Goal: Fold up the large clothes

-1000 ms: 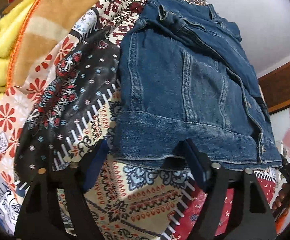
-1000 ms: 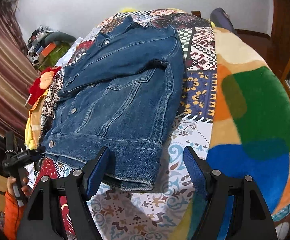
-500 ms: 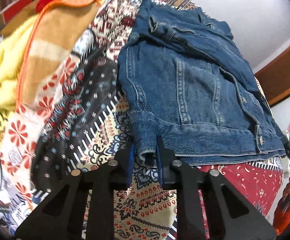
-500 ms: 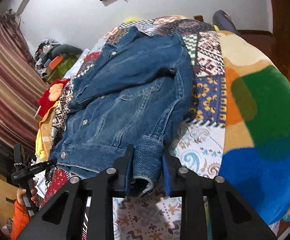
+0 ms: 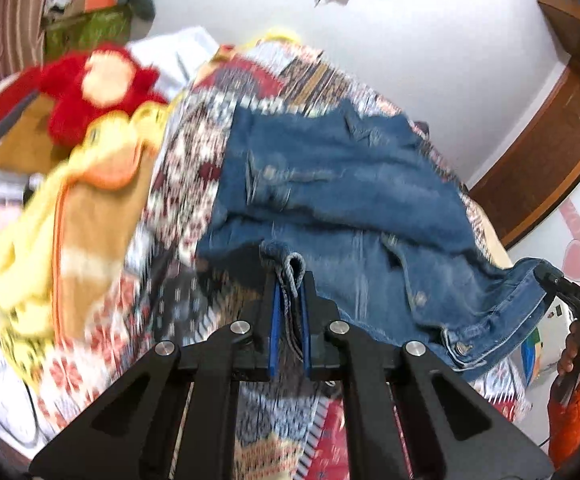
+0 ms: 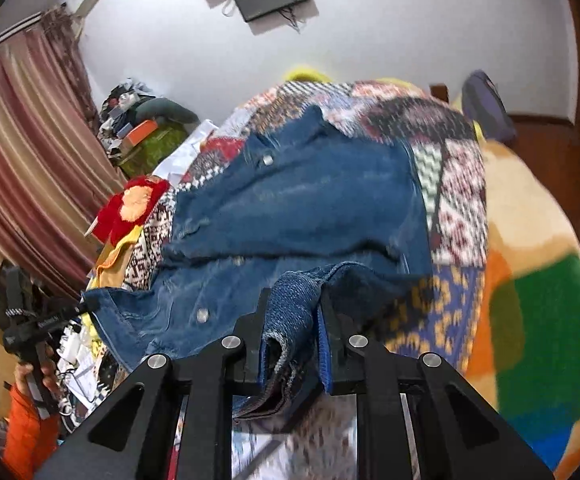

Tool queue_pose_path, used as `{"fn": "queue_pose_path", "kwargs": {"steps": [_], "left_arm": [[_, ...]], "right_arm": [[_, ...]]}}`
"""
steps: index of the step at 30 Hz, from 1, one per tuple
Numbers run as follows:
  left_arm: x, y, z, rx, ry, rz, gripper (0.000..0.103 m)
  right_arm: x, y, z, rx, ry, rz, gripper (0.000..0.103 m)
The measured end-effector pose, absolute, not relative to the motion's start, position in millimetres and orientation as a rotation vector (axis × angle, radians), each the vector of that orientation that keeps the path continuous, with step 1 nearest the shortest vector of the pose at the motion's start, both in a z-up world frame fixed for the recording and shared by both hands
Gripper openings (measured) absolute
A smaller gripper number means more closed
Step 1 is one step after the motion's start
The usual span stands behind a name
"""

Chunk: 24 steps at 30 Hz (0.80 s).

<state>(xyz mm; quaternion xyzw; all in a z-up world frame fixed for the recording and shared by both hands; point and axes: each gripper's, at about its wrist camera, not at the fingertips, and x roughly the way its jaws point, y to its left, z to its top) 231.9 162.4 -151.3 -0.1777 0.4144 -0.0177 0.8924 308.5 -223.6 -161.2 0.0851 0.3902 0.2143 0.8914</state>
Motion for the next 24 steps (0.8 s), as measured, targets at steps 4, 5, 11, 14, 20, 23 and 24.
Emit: {"fn": "queue_pose_path", "kwargs": {"steps": [4,5,11,14,20,23,24], "left_arm": [[265.2,161.0,-124.2,-0.305,0.796,-0.029,0.008],[269.5,160.7,-119.3,-0.295,0.785,-0.030,0.008],[315.4,165.6,-91.6,-0.239,0.732,-0.026,0.008],[339.3,170.0,-82.8,-0.222,0.709,-0.011,0.008],[402.2,187.9,-89.0,-0.233,0.733,0.041,0.008],[434.0,201.4,-99.0,-0.259,0.758,0.054,0.004],[444.2,205.0,-102.2,-0.243,0.758,0.076,0.003]], "right_arm": [[338.5,-219.5,-137.8,0.165,0.751,0.430,0.016],[345.9,-219.4,-133.4,0.160,0.741,0.427,0.016],[399.0,-211.6,-108.2,0.121,0.699,0.426,0.015],[428.4,-208.9,-100.7,0.115,0.685,0.411,0.015],[493.8,-199.6,-101.7,0.134,0.686,0.385,0.015],[527.0,-191.3,-110.1,0.126,0.703,0.368,0.015],[535.1,-190.1,-113.1,0.125,0.707,0.365,0.015]]}}
